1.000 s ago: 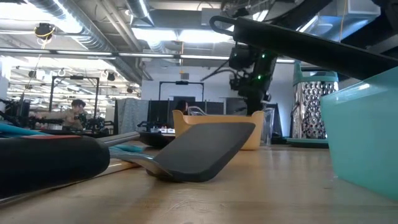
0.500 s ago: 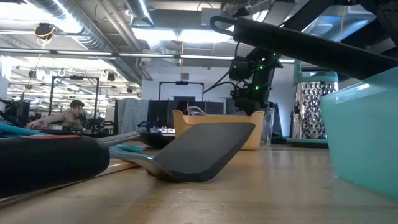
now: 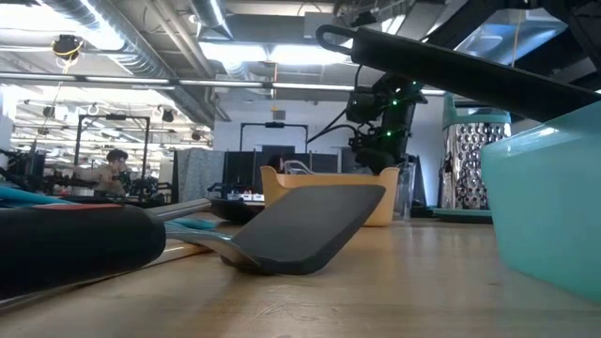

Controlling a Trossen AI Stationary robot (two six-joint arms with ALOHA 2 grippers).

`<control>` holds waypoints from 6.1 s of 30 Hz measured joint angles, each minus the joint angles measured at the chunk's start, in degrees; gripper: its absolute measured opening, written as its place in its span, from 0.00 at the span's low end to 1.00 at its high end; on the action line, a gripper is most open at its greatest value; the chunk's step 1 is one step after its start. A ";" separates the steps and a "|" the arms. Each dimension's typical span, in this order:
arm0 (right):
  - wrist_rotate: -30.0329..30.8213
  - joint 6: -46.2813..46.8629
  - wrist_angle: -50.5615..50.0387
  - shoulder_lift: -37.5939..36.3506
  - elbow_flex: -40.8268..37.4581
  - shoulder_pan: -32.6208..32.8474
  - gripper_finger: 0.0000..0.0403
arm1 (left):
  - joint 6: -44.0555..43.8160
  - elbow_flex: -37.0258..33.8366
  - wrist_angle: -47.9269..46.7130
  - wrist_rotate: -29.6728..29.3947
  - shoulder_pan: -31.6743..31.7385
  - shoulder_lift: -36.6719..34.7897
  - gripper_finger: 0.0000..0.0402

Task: Pick & Place Kitchen Items
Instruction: Put the green knife into the transparent bin, then put the silver scoop into the yellow bin

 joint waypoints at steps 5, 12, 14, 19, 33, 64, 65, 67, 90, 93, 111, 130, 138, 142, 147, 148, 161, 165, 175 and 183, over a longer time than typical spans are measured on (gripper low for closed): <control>0.39 -0.24 0.00 -0.02 0.00 -0.04 0.21 | 0.00 0.00 0.00 0.02 0.00 0.00 0.15; 0.34 -1.03 0.07 -0.01 0.06 -0.04 0.23 | 0.00 0.00 0.00 0.02 0.00 0.00 0.15; 0.16 -1.11 -1.52 0.00 1.29 -0.04 0.23 | 0.02 0.00 0.00 0.02 0.00 0.00 0.15; 0.13 -1.28 -7.44 0.00 8.55 0.76 0.23 | 0.02 0.00 0.00 0.02 0.00 0.00 0.15; -0.29 -0.14 -25.66 -0.09 37.81 11.85 0.23 | 0.48 0.00 0.00 0.12 -0.93 0.00 0.15; 23.35 19.60 -32.64 -0.39 40.23 67.87 0.23 | -0.04 0.00 0.02 0.18 -1.33 0.00 0.15; 24.70 19.76 -30.81 -0.38 39.25 69.08 0.23 | -0.04 0.00 0.02 0.20 -1.33 0.00 0.15; 26.45 19.88 -28.23 -0.73 37.27 71.08 0.23 | -0.02 0.00 0.01 0.20 -1.33 -0.01 0.15; 27.26 18.11 24.61 -39.59 -17.07 66.75 0.23 | 4.62 -0.02 0.22 0.09 3.08 -0.02 0.15; 17.78 3.84 36.98 -44.08 -20.68 63.38 0.23 | 4.19 -0.02 0.00 0.09 3.48 -0.02 0.15; 3.20 -9.66 34.07 -47.41 -21.92 49.85 0.23 | -41.59 -0.02 -25.08 -1.33 2.68 -2.14 0.15; -20.64 -5.21 27.94 -49.22 -21.90 41.96 0.23 | -95.03 0.14 -60.95 27.97 -2.42 2.58 0.01; -20.64 -5.33 27.82 -49.22 -21.90 41.97 0.23 | -113.56 6.39 -83.65 46.72 -8.14 2.54 0.01; -20.60 -5.33 27.54 -49.20 -21.90 41.97 0.23 | -117.32 6.54 -83.48 55.17 -9.75 2.68 0.01; -20.56 -5.77 27.39 -49.20 -21.90 41.97 0.23 | -117.63 6.54 -83.47 61.18 -10.43 4.35 0.05; -20.53 -5.77 27.26 -49.20 -21.90 41.97 0.23 | -117.52 6.54 -84.17 62.01 -10.21 4.46 0.08; -20.46 -5.77 26.94 -48.76 -21.84 41.99 0.23 | -107.92 -3.44 -87.77 60.87 -5.21 4.37 0.57; -20.46 -5.77 26.82 -48.72 -21.84 41.99 0.23 | -106.02 -6.97 -86.52 62.37 -4.04 4.37 0.62; -20.46 -5.77 26.55 -48.72 -21.84 41.99 0.23 | -106.79 -14.58 -70.97 64.85 -3.65 4.35 0.62; -20.49 -5.77 25.71 -48.72 -21.84 41.99 0.23 | -107.23 -17.51 -67.28 64.94 -3.39 4.04 0.60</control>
